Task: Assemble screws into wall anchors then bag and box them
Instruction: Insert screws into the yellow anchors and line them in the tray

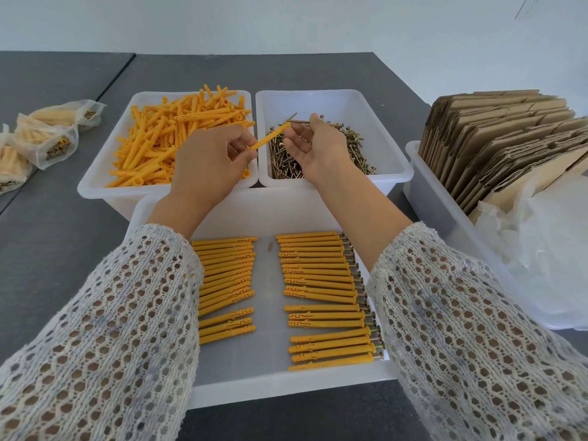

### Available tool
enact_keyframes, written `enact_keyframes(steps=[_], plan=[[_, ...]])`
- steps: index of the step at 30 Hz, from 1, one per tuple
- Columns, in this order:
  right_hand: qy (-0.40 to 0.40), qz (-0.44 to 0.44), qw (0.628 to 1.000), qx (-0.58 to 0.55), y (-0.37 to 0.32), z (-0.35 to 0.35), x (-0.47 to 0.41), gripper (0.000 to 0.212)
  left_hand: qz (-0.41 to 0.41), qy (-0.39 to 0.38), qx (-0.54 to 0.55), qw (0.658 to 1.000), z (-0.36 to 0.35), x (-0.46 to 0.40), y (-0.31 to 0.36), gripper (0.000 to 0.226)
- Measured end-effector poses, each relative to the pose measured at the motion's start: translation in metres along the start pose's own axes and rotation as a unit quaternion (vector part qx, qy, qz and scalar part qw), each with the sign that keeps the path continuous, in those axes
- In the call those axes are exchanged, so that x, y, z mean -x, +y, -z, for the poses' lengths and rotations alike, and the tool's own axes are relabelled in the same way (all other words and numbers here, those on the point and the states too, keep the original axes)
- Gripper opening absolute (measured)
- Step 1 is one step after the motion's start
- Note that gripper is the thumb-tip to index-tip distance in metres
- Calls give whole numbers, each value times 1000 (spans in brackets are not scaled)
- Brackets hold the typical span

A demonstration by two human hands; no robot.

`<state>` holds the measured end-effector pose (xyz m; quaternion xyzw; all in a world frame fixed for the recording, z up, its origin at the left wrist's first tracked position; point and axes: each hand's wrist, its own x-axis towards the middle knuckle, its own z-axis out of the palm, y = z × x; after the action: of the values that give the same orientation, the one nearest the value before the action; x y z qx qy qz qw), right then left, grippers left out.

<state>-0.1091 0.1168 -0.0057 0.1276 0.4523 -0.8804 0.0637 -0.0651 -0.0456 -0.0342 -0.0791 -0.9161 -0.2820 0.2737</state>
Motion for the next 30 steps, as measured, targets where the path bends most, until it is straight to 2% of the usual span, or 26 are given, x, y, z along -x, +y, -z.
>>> enact_keyframes(steps=[4, 9, 21, 30], plan=[[3, -7, 1000, -17, -1, 1, -1, 32, 6, 0, 4, 1000, 0, 0, 0, 9], [-1, -6, 1000, 16, 0, -1, 1, 18, 9, 2, 6, 1000, 0, 1, -1, 10], [3, -4, 1000, 25, 0, -1, 0, 15, 7, -5, -2, 1000, 0, 0, -1, 10], [7, 43, 991, 125, 5, -2, -4, 11, 3, -9, -10, 1000, 1, 0, 1, 9]])
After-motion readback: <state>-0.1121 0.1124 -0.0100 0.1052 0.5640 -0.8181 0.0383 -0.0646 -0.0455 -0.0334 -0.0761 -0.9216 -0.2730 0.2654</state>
